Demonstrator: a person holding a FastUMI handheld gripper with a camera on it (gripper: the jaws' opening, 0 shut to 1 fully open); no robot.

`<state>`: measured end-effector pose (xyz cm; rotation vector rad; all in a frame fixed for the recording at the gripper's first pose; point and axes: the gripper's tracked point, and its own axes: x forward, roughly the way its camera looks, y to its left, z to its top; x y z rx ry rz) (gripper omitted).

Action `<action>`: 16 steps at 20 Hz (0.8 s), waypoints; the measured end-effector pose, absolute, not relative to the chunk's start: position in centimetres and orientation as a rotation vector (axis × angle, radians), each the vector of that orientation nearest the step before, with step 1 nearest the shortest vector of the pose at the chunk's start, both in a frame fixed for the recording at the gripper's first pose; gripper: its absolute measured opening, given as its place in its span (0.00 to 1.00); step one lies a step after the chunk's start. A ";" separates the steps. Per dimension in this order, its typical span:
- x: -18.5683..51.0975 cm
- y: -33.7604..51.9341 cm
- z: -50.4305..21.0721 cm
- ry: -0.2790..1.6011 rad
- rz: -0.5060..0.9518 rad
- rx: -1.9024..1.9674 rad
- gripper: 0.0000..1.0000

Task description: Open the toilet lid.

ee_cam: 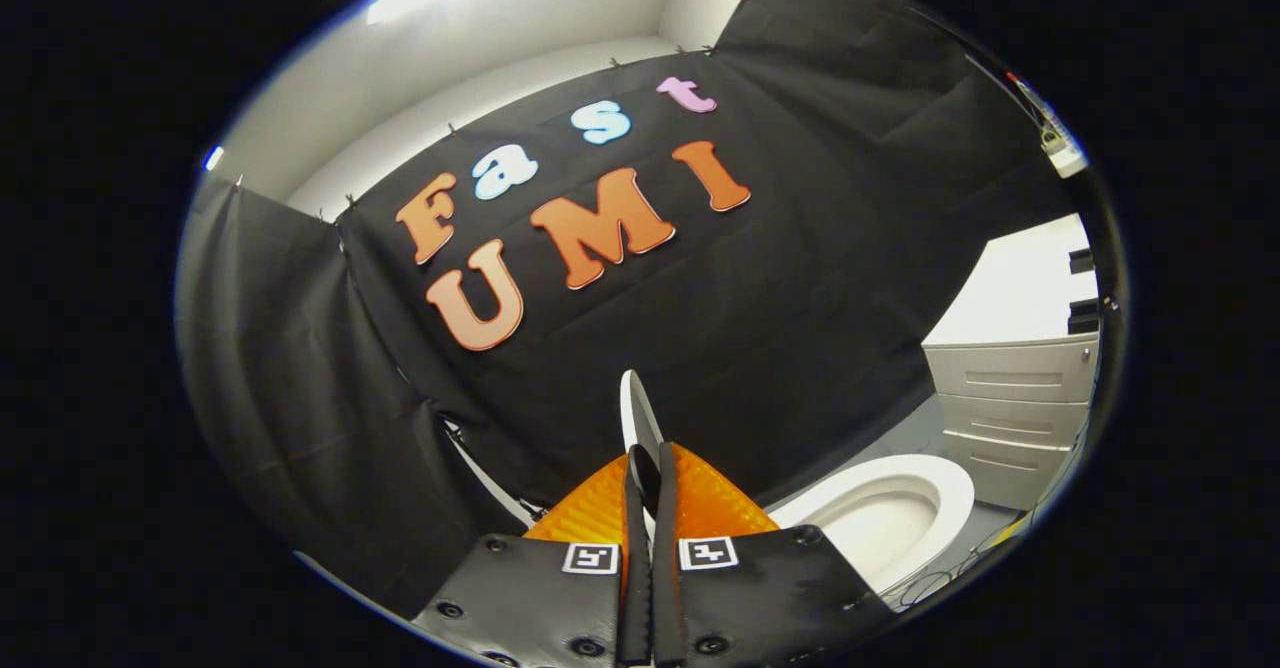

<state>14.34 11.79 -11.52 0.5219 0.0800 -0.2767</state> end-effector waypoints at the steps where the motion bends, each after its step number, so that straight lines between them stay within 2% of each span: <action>1: 14.7 12.3 -11.1 0.076 -0.271 0.510 0.08; 16: 16.5 23.9 -10.0 0.153 -0.103 0.344 0.09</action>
